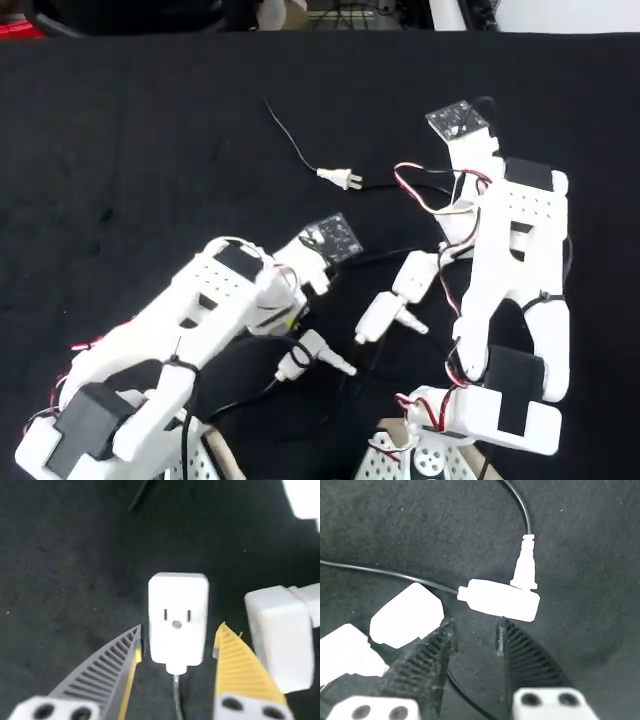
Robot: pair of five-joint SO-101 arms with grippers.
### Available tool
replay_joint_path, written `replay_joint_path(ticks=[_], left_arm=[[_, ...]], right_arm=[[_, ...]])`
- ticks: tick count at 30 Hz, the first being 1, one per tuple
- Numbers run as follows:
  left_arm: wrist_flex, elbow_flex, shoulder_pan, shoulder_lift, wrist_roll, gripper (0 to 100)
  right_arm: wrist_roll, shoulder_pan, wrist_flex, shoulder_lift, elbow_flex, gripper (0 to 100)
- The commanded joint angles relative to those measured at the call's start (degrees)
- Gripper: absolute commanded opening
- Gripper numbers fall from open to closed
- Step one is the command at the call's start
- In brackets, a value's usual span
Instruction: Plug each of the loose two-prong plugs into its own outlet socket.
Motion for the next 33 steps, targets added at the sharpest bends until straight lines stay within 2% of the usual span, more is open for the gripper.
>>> replay_joint_path(ticks=[1, 5, 11, 25, 33], left_arm=[[0.2, -4.5, -3.4, -0.1, -2.7, 24], [0.2, -7.5, -8.1, 0.2, -3.3, 24], [-4.0, -6.4, -9.2, 0.2, -3.4, 23], [-6.2, -8.7, -18.6, -0.4, -4.9, 23], [-0.4, -13.1, -20.1, -1.0, -1.9, 23]], right_arm=[[-0.6, -0.6, -0.7, -0.1, -0.3, 13.4], [-0.6, -0.6, -0.7, -0.1, -0.3, 13.4], [-0.6, -0.6, -0.7, -0.1, -0.3, 13.4], [-0.6, -0.7, -0.7, -0.1, -0.3, 13.4], [-0.6, -0.7, -0.7, -0.1, -0.3, 13.4]])
